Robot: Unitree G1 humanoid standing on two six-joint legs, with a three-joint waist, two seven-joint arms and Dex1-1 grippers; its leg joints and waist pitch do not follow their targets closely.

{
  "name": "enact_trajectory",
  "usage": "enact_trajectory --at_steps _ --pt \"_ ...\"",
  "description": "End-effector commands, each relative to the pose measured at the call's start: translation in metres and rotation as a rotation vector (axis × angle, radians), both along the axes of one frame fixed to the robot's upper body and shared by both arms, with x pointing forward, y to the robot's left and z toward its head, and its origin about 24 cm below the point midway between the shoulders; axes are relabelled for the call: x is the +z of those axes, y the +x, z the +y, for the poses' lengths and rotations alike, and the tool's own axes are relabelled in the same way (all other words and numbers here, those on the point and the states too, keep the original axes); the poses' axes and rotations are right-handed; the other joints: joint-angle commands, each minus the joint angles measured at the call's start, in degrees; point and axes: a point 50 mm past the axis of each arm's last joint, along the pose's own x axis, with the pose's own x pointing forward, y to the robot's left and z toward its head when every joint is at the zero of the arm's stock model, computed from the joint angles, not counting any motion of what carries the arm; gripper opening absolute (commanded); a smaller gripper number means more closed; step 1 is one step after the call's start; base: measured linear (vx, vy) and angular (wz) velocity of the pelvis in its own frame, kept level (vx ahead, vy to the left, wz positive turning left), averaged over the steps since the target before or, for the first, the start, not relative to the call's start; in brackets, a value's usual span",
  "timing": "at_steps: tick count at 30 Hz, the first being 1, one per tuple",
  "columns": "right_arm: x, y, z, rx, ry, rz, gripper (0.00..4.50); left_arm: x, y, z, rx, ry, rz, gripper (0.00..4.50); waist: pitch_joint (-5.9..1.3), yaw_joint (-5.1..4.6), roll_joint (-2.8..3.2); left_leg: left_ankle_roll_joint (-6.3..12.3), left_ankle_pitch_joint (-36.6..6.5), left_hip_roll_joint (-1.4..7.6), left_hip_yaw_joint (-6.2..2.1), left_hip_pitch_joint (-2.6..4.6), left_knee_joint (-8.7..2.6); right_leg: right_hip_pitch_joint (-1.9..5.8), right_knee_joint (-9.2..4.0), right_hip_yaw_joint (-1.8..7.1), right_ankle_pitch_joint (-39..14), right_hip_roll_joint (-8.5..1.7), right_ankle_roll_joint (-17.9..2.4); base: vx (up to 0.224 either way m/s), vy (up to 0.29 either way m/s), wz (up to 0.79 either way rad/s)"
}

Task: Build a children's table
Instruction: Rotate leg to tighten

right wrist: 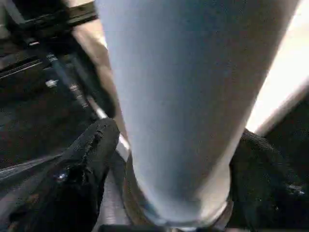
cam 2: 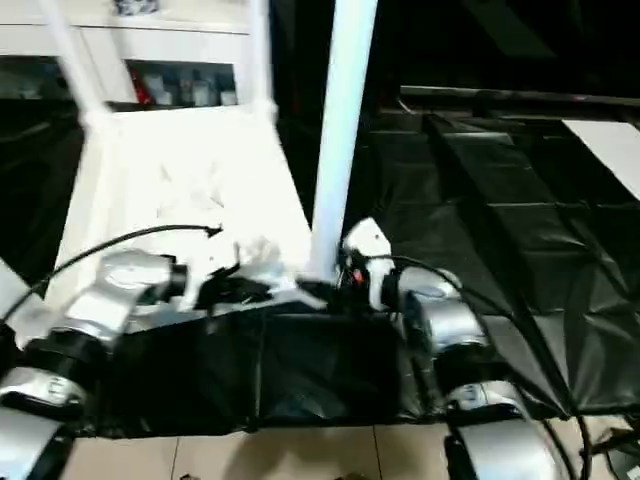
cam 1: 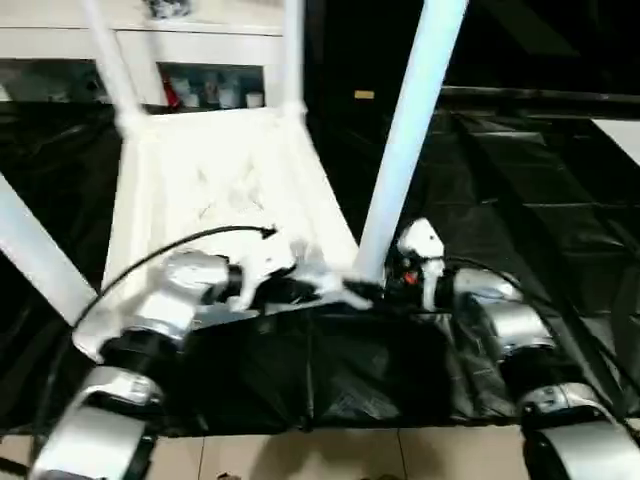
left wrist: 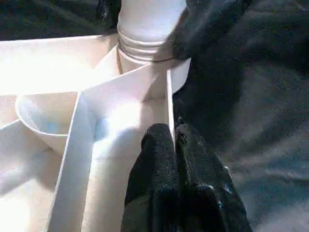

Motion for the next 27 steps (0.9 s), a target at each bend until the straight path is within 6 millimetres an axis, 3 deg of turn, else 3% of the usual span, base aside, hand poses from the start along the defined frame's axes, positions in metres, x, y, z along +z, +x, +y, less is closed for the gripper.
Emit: enact_trajectory --at_steps 1,10,21,24,27 --pt "-0.004 -0.011 0.020 0.181 0.010 0.054 3.35 0.000 -0.002 -0.012 -0.066 0.001 0.006 0.00 -3.14 0.26 0.29 3.65 -13.00 0.63 0.84 0.24 -3.35 3.16 -3.93 2.20 -9.79 -2.11 -14.74 0.000 0.000 0.00" --pt "-0.003 -0.015 0.018 0.331 -0.022 0.127 2.59 0.003 0.000 -0.003 -0.120 0.025 0.027 0.00 -3.34 1.14 0.42 2.93 -11.62 0.54 0.76 0.17 -3.30 3.36 -3.45 2.18 -6.69 -2.11 -15.08 0.000 0.000 0.00" --pt "-0.003 -0.018 0.021 0.377 -0.010 0.160 2.53 0.003 0.001 0.001 -0.123 0.029 0.040 0.00 -3.42 1.46 0.36 2.56 -10.73 0.50 0.75 0.16 -3.24 3.41 -3.35 2.16 -6.28 -2.13 -14.91 0.000 0.000 0.00" --pt "-0.002 -0.016 0.024 0.330 0.023 0.144 2.53 0.003 0.003 0.001 -0.093 0.024 0.038 0.00 -3.39 1.44 0.47 2.43 -11.22 0.53 0.72 0.14 -3.29 3.44 -3.40 2.14 -6.73 -2.17 -14.95 0.000 0.000 0.00" --pt "-0.006 -0.006 0.028 0.125 0.051 0.097 2.53 0.001 0.007 -0.003 -0.009 0.011 0.031 0.00 -3.15 1.30 0.31 1.62 -12.62 0.54 0.70 0.16 -3.50 3.26 -3.72 2.14 -10.32 -2.23 -14.03 0.000 0.000 0.00"
